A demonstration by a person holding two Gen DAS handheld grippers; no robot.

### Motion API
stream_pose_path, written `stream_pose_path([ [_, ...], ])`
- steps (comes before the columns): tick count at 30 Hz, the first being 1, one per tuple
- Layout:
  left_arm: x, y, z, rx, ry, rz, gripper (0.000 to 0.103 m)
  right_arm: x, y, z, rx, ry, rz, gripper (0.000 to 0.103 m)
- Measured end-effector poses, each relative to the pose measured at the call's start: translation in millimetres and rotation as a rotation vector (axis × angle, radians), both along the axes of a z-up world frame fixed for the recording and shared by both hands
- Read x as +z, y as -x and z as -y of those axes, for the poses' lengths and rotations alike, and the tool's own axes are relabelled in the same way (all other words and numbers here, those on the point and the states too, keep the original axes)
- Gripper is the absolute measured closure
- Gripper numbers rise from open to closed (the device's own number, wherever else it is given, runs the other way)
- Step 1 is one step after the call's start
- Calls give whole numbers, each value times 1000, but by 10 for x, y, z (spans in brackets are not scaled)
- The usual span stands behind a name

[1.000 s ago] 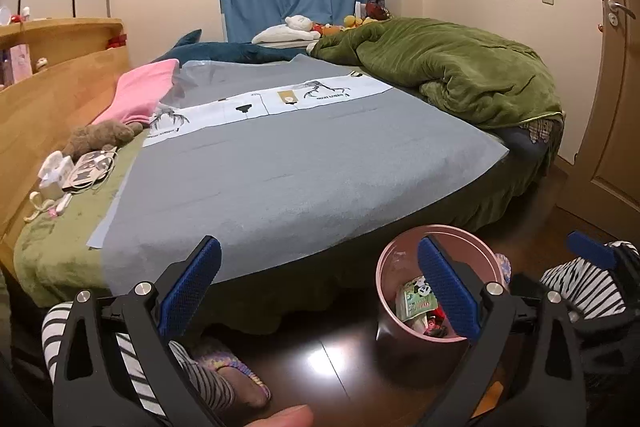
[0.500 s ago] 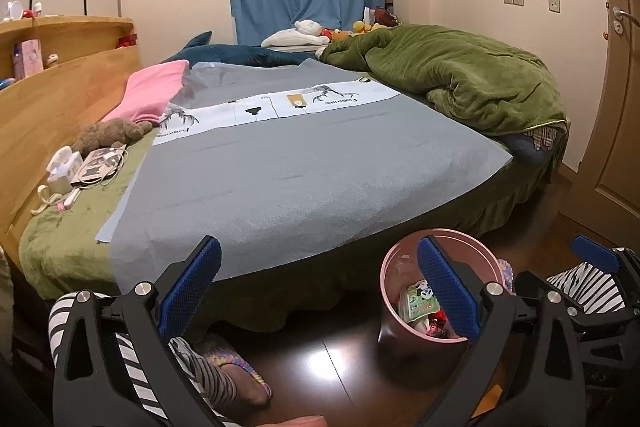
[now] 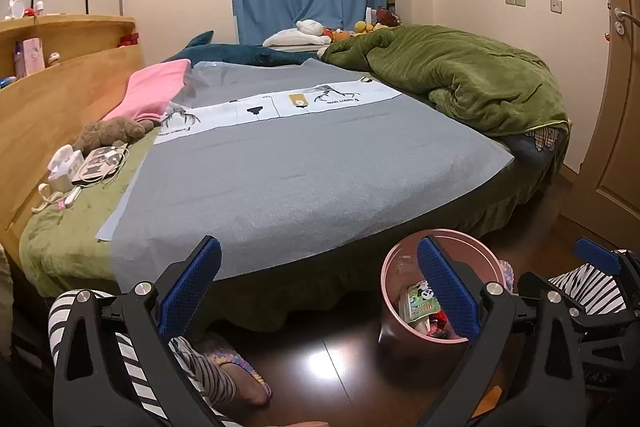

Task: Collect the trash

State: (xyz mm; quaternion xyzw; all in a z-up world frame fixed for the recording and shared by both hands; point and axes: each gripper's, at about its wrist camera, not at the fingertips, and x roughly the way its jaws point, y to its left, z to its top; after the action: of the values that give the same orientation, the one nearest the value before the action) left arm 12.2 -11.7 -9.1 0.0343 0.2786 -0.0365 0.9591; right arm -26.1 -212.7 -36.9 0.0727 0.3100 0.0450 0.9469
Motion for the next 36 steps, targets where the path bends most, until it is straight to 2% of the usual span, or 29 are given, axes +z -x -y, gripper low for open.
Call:
stream_pose_path([
  [21, 9, 31, 32, 4, -17, 9, 8, 1, 4, 12, -1, 0, -1, 5],
  [26, 28, 70, 71, 23, -26, 41, 8, 2, 3, 22, 0, 1, -4, 5],
  [36, 4, 24, 53, 10, -5, 12, 8, -1, 4, 22, 2, 1, -5, 5],
])
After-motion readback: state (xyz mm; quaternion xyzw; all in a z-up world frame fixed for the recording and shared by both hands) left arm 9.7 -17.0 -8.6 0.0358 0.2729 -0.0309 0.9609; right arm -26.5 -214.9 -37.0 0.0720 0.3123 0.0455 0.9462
